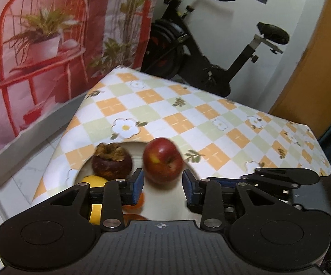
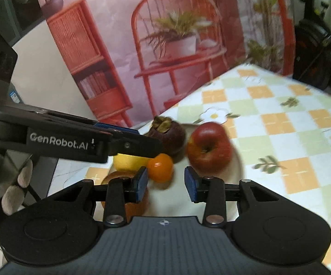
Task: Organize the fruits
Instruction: 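Withdraw the left tool from the plate toward the loose fruits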
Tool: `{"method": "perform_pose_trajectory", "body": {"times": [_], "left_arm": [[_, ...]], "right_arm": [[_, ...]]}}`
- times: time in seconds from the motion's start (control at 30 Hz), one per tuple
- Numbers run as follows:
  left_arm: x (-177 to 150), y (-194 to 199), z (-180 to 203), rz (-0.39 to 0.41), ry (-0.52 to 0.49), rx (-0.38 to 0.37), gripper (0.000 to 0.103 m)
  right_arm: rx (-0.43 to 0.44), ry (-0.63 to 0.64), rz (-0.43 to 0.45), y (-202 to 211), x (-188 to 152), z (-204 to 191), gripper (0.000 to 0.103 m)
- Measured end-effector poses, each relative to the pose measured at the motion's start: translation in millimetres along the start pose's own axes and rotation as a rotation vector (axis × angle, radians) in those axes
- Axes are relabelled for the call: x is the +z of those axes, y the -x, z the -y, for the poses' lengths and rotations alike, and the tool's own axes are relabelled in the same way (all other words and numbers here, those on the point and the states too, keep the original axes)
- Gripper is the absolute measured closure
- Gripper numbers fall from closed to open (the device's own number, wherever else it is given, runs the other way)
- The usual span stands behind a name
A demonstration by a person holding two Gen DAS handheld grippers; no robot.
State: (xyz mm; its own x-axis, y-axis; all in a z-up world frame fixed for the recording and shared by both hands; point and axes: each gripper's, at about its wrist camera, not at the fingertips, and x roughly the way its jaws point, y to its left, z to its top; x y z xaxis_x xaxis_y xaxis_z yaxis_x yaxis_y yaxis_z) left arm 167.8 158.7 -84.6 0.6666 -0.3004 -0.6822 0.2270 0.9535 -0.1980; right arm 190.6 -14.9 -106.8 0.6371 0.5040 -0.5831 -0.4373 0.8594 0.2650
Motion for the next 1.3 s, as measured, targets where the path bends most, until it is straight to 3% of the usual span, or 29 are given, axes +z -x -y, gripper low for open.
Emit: {"method": "perform_pose_trajectory", "body": {"times": [0.53, 0.87, 1.07, 1.3], "left_arm": [[-10.8, 10.5, 89.7, 0.107, -0.057, -0.074, 0.063], [-32.4, 5.7, 133.9, 0.106, -0.084, -0.134, 0.063], [-49.7, -3.3, 151.4, 0.071, -0.083, -0.175, 0.064], [-72.4, -11.7, 157.4, 0.031, -0.091, -0.183, 0.064]], "right_arm": [[-0.178, 0.005, 0.206, 126.1, -39.6, 39.0, 0.063], [-0.3, -0.038, 0.28, 178.6, -72.2, 59.7, 0.063], [-0.352, -0.066, 0.267, 199.2, -104.0, 72.3, 0.063], [-0.365, -0.072, 0.178, 191.7, -141.7, 74.7, 0.063]]}}
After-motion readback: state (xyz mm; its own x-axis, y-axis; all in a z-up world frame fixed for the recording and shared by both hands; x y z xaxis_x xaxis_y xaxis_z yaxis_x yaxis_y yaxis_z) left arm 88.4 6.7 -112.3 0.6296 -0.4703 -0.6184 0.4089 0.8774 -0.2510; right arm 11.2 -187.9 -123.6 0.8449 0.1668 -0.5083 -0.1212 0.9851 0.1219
